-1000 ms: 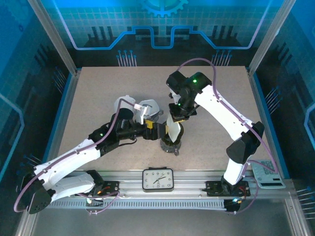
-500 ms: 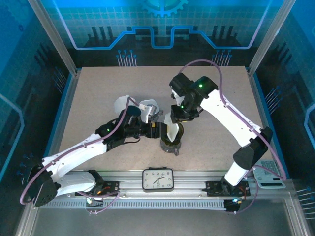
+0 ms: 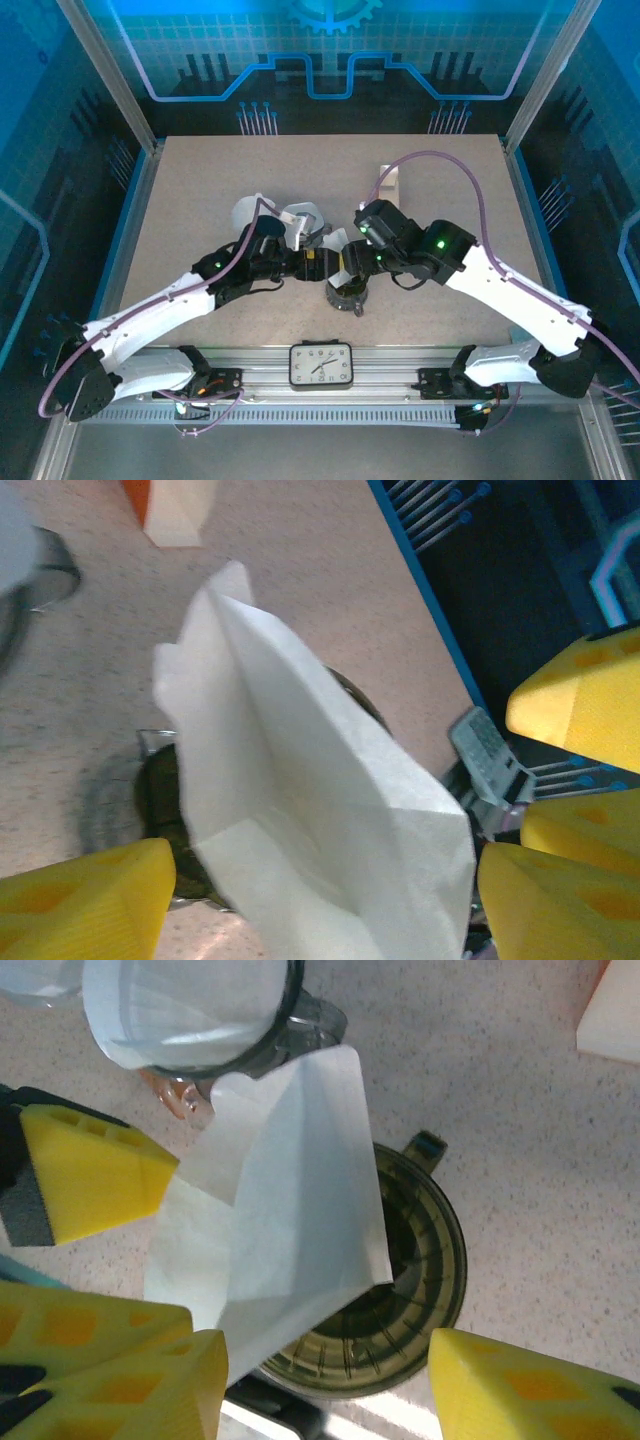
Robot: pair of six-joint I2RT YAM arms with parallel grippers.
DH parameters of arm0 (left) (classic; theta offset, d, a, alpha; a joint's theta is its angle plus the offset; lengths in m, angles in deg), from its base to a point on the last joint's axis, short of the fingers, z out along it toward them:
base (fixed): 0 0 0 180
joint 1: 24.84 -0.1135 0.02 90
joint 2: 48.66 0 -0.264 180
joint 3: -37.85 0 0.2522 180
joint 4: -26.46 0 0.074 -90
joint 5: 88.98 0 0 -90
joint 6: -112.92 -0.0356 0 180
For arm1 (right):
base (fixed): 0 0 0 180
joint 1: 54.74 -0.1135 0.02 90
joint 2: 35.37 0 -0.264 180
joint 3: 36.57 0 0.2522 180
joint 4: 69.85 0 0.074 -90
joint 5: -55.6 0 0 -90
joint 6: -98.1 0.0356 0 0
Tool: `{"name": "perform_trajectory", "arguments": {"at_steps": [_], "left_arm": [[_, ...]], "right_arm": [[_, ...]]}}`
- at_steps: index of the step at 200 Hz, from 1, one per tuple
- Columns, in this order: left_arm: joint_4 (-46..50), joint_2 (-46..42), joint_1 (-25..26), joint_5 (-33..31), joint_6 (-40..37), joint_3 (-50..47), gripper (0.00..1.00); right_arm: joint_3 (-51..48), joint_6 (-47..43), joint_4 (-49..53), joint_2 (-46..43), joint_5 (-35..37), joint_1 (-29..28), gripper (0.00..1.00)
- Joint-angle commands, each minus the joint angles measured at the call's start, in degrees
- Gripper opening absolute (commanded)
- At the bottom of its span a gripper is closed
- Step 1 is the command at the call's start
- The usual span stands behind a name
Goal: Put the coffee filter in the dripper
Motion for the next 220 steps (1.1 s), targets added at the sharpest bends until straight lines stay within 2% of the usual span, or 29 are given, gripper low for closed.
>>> {"name": "perform_trajectory", "arguments": {"at_steps": [1,39,78,98,131,185,203,220], "left_arm": [[2.42,-5.44,0.22,-4.94,0.17,0.1,0.87],[6.45,-12.52,0.26,-12.09,-1.72,-1.72,0.95],[7.58,-13.8,0.14,-12.25,-2.05,-2.37,0.97],[7.42,-13.44,0.08,-11.37,-2.18,-2.41,0.96],[7.23,-13.08,0.04,-10.65,-2.15,-2.5,0.97],[7.42,-12.7,-0.04,-9.68,-2.09,-1.89,0.98],[7.31,-12.39,0.0,-9.02,-1.75,-1.78,0.99],[6.97,-12.05,-0.13,-8.43,-1.35,-1.9,0.99]], "right_arm": [[0.51,0.9,-4.61,1.2,6.26,-2.27,0.57],[3.68,0.13,-1.27,5.59,8.4,-3.59,0.58],[6.67,-0.93,1.82,9.43,8.02,-4.01,0.54],[8.27,-1.62,3.6,10.53,8.83,-3.97,0.46],[10.09,-3.29,6.11,11.5,9.87,-3.81,0.27],[9.72,-6.83,7.22,11.29,9.33,-2.83,0.05],[7.97,-8.92,5.07,9.56,10.04,-2.79,0.0],[5.84,-10.4,2.57,7.53,10.96,-2.62,0.0]]}}
